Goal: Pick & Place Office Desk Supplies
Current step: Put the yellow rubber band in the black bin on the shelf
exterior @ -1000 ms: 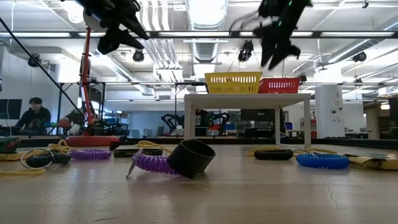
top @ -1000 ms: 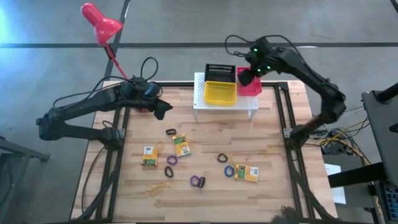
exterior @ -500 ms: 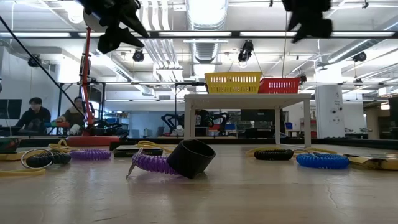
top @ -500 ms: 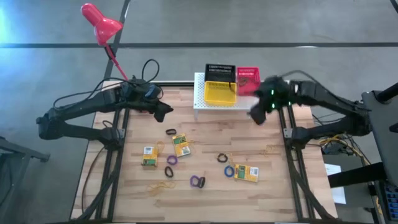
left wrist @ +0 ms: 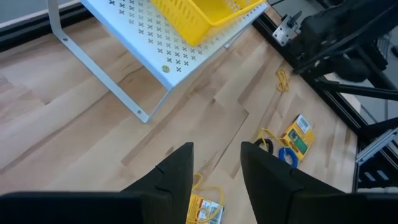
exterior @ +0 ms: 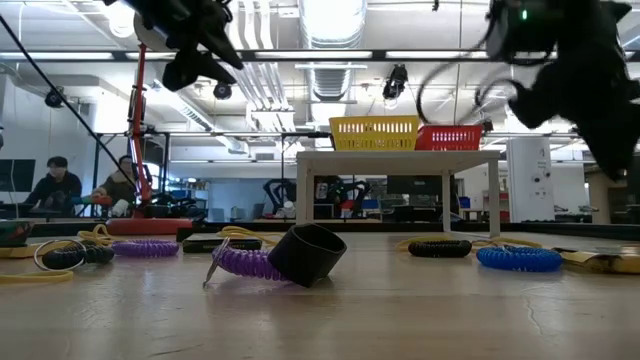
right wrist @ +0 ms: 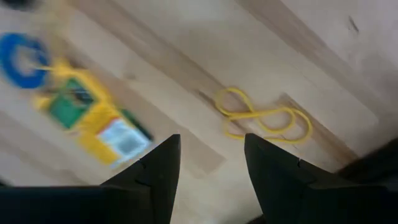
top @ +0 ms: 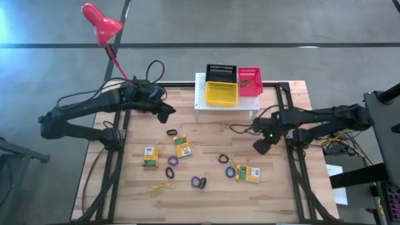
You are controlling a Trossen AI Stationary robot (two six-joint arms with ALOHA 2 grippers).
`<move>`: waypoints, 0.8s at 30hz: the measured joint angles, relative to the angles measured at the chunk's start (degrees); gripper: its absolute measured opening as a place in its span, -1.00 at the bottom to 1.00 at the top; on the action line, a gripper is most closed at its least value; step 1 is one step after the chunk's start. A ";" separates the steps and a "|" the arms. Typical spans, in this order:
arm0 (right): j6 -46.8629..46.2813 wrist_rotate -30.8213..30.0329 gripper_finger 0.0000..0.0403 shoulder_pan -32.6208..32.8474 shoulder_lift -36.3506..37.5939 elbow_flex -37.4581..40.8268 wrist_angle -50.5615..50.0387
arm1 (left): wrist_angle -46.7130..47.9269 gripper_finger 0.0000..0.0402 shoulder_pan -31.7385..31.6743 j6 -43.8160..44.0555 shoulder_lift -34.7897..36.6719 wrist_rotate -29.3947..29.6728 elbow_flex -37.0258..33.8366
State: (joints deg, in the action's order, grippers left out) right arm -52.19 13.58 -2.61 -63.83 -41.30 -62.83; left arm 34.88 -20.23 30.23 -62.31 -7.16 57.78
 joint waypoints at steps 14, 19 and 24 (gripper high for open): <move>10.57 -4.53 -0.36 0.22 -9.47 5.45 6.55 | -0.90 -0.31 0.04 0.08 -0.96 -0.32 0.00; 16.09 -4.55 -0.44 0.24 -12.26 5.72 8.15 | -0.90 -0.31 0.04 0.25 -0.96 -0.32 0.00; 19.82 -4.22 -0.49 0.85 -14.84 6.49 9.19 | -0.88 -0.31 0.04 0.27 -0.96 -0.32 0.00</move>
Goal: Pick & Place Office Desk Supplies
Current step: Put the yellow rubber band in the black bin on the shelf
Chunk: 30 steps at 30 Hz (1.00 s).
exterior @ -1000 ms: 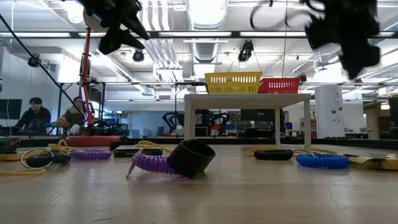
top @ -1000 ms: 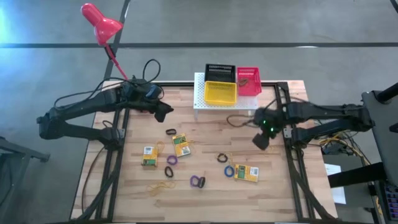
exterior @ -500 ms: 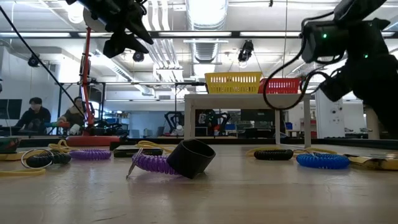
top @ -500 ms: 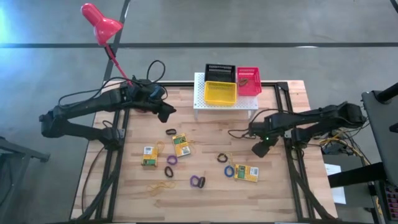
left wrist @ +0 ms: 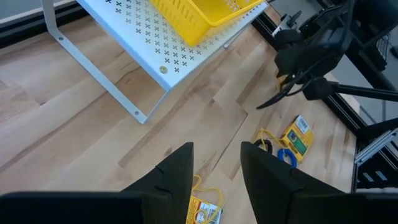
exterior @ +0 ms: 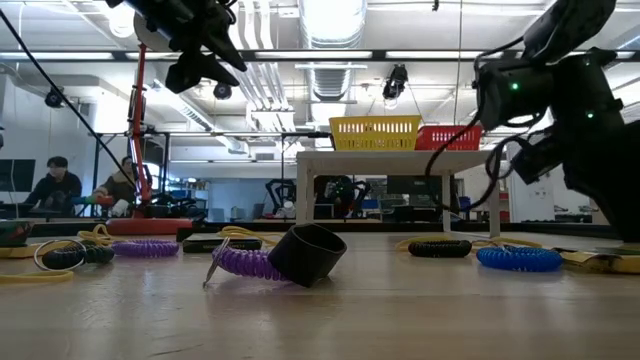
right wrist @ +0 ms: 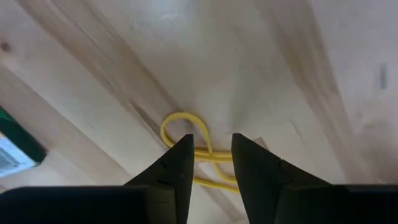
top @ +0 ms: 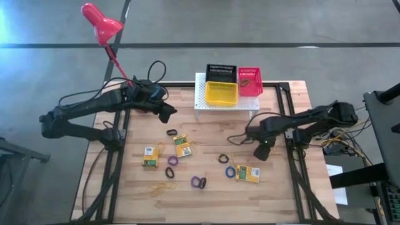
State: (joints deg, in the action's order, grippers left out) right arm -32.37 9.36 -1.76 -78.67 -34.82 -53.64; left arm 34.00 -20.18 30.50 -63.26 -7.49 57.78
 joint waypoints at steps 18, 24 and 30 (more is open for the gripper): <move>0.73 -0.72 -0.95 3.04 0.35 1.41 3.11 | 0.04 -0.31 0.00 0.03 0.00 -0.04 0.00; 0.43 0.31 -0.96 3.02 5.81 -0.27 4.17 | 0.07 -0.31 0.00 -0.26 0.00 -0.17 0.00; -0.23 0.19 -0.96 3.00 11.25 -6.34 7.37 | -0.30 -0.31 0.35 -3.82 -0.61 -0.96 0.00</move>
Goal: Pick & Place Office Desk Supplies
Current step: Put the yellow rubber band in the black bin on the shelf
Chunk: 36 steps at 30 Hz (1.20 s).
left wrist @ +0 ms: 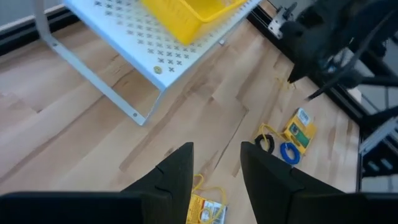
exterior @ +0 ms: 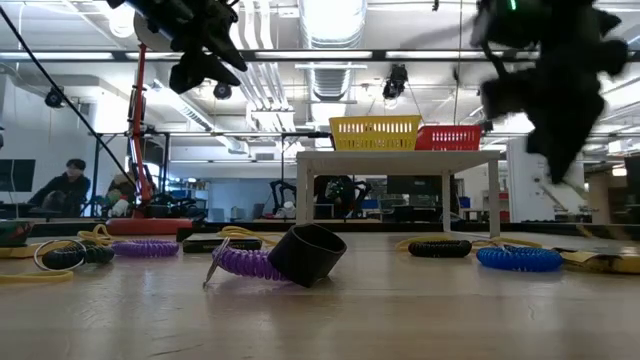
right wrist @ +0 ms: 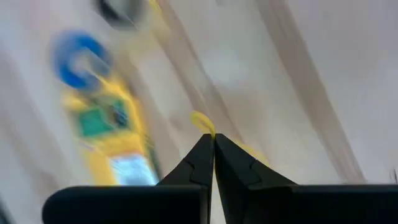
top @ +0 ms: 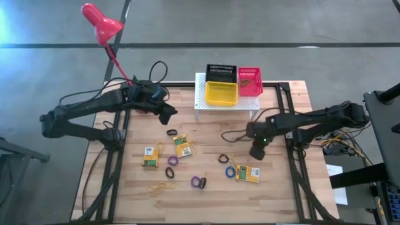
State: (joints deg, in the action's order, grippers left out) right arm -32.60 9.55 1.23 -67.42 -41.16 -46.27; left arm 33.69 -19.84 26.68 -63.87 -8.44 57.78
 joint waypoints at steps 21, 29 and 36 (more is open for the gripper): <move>16.16 -8.29 -0.96 -3.94 -13.54 -38.47 8.83 | -51.94 -0.17 7.52 -11.92 -15.44 -6.30 1.24; 20.95 -8.32 -0.96 -7.39 -21.85 -54.03 5.36 | -48.21 0.18 7.63 -11.44 -15.79 -9.13 3.06; 22.83 -8.27 -0.96 -7.67 -26.15 -63.81 -1.09 | -38.76 0.17 7.65 -11.72 -13.83 -0.73 3.02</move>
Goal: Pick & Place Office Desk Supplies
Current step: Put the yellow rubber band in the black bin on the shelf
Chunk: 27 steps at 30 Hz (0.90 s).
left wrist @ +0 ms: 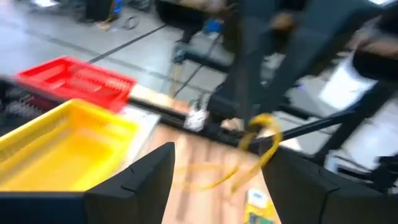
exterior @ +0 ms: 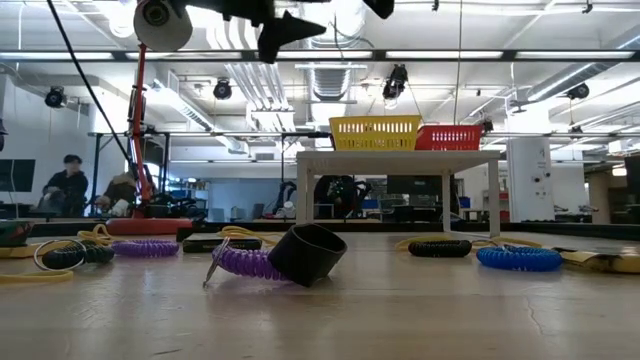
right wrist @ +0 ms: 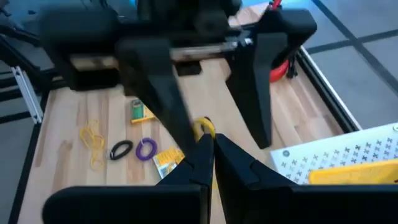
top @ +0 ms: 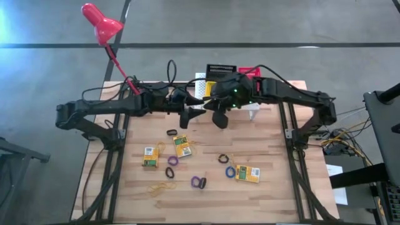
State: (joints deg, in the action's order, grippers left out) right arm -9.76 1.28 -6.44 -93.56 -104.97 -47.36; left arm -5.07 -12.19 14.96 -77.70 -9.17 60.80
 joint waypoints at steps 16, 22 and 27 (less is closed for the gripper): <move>1.62 0.04 -0.96 0.04 -2.27 -7.89 -4.65 | -3.02 -0.87 0.11 -0.09 0.17 -2.00 0.04; 0.88 0.07 -0.96 0.00 -2.27 -7.54 -4.83 | -2.92 -0.98 0.11 -0.06 0.17 -2.43 0.04; -2.00 0.20 -0.84 -0.35 -2.05 -8.23 -8.37 | 0.41 -0.99 0.09 2.09 0.28 -2.41 0.04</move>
State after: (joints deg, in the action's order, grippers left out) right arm -11.76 1.48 -6.79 -95.61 -113.20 -55.73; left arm -4.65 -12.09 17.05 -77.43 -11.58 60.84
